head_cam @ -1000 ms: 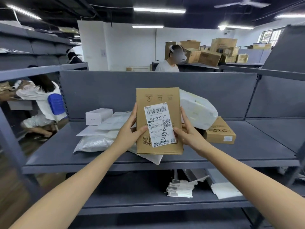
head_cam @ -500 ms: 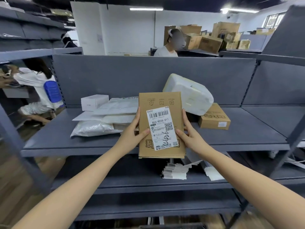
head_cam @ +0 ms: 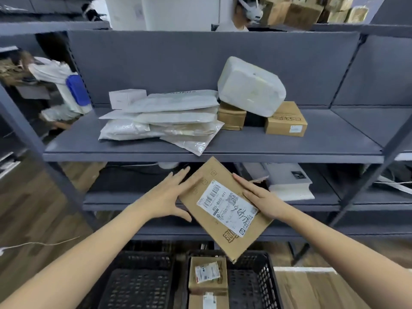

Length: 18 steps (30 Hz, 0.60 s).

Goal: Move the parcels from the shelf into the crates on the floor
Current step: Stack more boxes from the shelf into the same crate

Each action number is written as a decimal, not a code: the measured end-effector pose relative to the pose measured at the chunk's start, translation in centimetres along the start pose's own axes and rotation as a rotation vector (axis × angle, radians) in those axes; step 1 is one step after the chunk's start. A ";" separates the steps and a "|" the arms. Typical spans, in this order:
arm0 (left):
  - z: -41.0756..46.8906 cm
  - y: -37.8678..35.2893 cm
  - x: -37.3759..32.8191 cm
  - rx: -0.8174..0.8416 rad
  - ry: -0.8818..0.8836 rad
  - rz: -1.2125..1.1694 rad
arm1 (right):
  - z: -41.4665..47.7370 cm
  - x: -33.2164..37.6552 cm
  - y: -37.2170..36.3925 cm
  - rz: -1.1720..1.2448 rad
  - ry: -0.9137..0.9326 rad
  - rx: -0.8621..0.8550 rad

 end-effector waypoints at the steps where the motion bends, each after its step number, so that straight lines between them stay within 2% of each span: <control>1: -0.1 -1.0 -0.2 0.023 -0.017 0.026 | -0.1 -0.7 -0.5 0.006 0.001 0.011; 8: 1.8 -7.9 0.1 0.025 -0.141 0.306 | 1.6 -7.5 -4.7 0.057 -0.019 0.010; 12: 2.8 -14.5 3.0 0.090 -0.063 0.135 | 3.3 -13.6 -7.8 0.097 -0.028 -0.022; 18: 4.1 -27.3 6.5 -0.019 -0.053 -0.023 | 6.0 -26.0 -13.4 0.116 -0.040 -0.049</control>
Point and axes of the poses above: each hand's wrist, its own z-axis towards the middle knuckle, its own y-axis out of the back of the hand, x = y × z, the point moved 8 cm from there along z, towards the middle knuckle, and after that the axes turned 5 degrees about z, right-handed, at the moved point
